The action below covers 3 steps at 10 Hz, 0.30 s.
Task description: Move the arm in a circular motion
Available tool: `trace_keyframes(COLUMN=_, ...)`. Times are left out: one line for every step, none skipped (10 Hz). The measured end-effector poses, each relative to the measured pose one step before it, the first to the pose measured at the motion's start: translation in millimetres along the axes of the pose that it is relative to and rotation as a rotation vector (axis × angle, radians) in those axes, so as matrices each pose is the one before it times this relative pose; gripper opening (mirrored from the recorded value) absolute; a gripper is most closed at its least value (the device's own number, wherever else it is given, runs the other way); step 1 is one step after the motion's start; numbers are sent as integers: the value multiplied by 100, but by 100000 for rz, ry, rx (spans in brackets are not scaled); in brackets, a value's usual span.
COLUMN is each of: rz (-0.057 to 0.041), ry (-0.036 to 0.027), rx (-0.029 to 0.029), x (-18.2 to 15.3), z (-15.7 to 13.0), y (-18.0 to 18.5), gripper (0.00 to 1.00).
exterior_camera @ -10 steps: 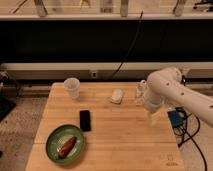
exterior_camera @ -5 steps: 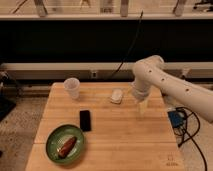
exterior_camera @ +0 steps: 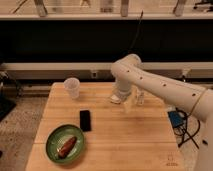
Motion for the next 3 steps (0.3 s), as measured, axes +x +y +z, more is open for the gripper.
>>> trace_keyframes(rz=-4399, ry=-1212, rx=3240, x=-1479, z=661, y=231, gripper=80)
trace_keyframes(rz=-1416, ry=516, rx=3750, x=-728, z=112, y=283, gripper=80)
trace_keyframes(rz=971, ry=50, rx=2476, x=-429, z=-126, y=370, gripper=80)
